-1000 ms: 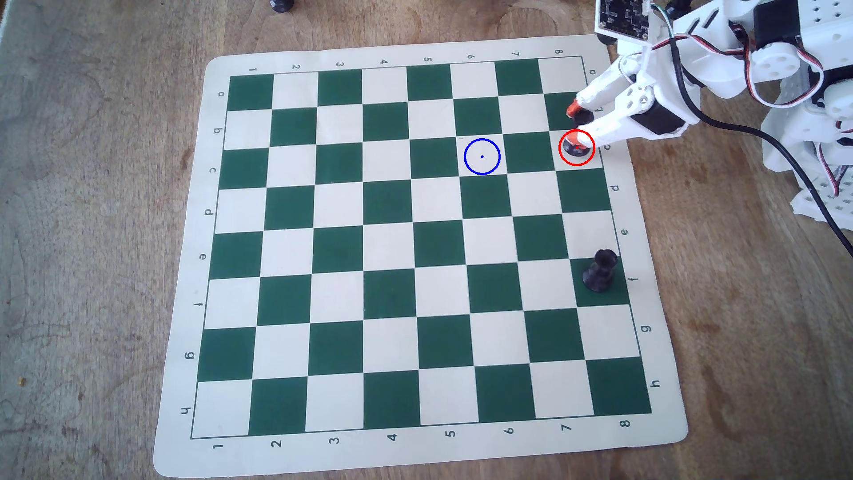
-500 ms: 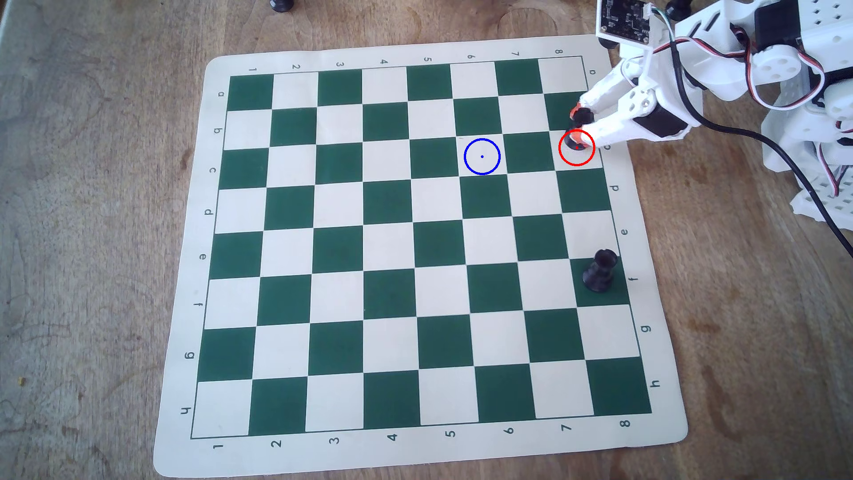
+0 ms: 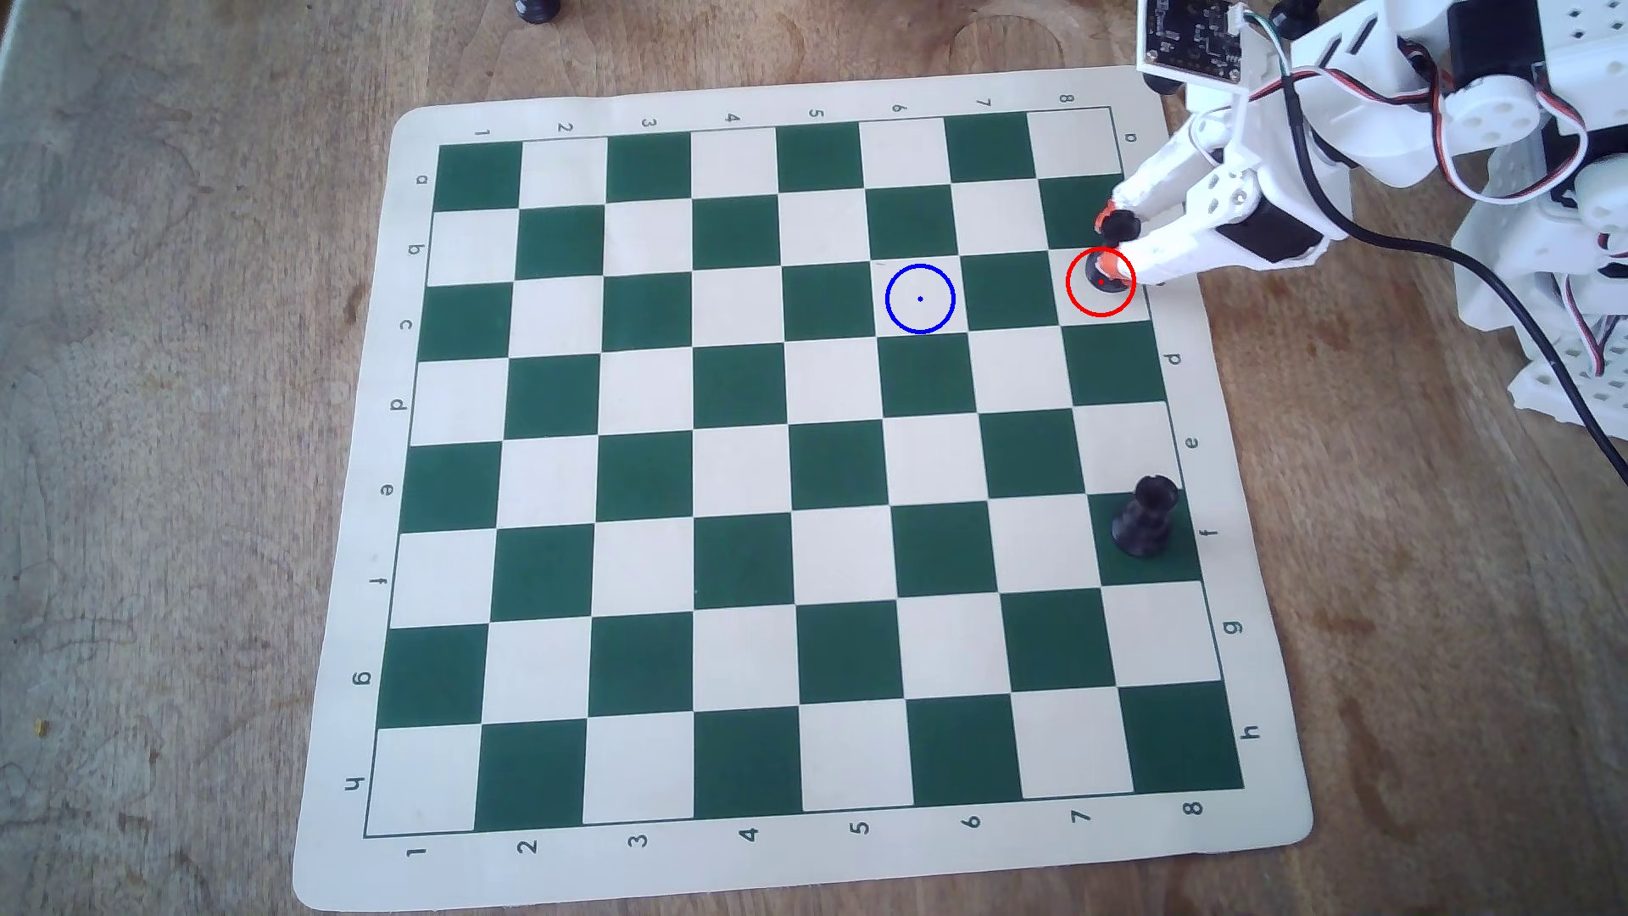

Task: Move the chess piece from red to blue

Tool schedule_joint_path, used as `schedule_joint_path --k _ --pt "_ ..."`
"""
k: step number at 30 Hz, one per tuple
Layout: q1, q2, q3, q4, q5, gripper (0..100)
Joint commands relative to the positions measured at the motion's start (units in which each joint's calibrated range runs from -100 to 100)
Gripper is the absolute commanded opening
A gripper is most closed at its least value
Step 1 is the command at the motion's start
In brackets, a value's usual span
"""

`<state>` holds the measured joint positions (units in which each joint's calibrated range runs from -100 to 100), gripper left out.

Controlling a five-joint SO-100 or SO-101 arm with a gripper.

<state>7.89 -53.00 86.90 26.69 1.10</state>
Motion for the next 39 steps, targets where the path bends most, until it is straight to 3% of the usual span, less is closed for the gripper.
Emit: schedule_joint_path --k 1,10,19,24,39 --pt "-0.26 -2.18 -13.28 5.66 -0.2 0" --pt "-0.58 2.83 -24.79 6.64 0.24 0" --pt "-1.59 15.39 -32.5 0.5 0.15 0" --pt "-3.24 23.88 -32.05 -8.59 0.29 0" --pt "-4.96 35.93 -32.5 -17.19 0.49 0"
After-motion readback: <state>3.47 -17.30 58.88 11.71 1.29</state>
